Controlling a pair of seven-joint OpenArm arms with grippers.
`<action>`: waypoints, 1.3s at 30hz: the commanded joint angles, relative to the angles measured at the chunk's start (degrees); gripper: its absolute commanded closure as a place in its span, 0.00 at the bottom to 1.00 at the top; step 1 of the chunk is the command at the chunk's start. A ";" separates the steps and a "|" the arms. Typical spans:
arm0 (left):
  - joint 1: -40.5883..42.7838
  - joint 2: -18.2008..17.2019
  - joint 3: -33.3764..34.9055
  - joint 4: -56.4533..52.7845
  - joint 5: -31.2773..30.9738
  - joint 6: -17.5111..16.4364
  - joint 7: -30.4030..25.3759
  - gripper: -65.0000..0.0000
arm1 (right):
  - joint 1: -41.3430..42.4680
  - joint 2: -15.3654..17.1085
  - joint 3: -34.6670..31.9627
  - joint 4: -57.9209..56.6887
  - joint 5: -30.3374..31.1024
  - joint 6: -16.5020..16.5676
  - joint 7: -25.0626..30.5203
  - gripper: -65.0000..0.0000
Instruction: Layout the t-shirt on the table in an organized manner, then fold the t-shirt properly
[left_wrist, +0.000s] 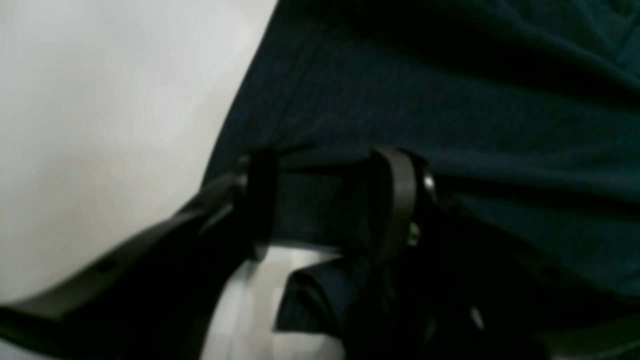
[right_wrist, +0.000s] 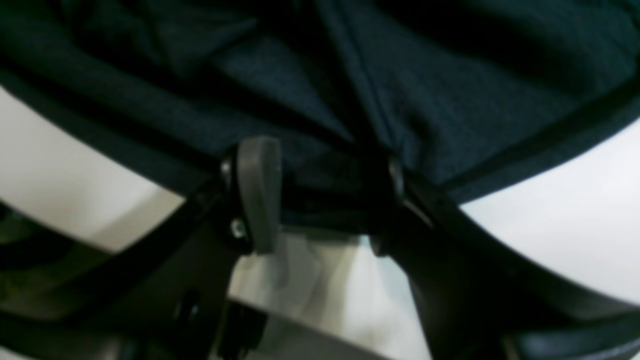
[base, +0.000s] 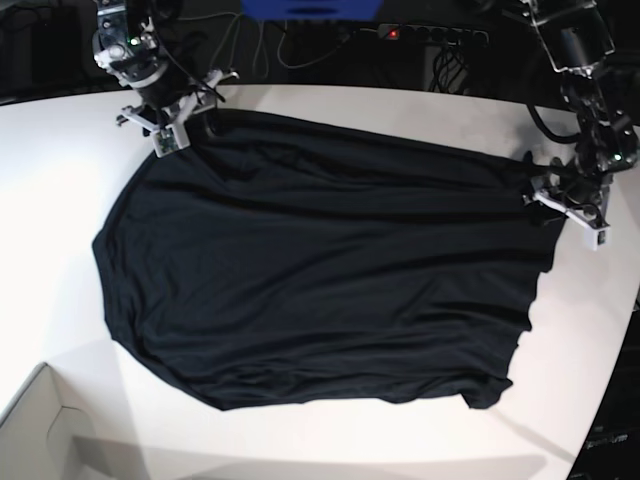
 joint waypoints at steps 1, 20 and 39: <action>1.32 -0.02 0.12 -0.50 4.72 2.22 7.11 0.54 | -0.58 0.09 0.01 1.69 -0.05 -0.03 -0.33 0.59; 3.60 1.83 0.03 20.16 3.93 2.22 11.24 0.54 | 12.17 0.00 0.36 3.98 0.04 -0.03 -0.77 0.58; 2.02 -1.07 0.21 1.08 3.67 2.22 5.44 0.54 | 6.19 0.27 6.51 -8.86 0.04 -0.03 -0.16 0.59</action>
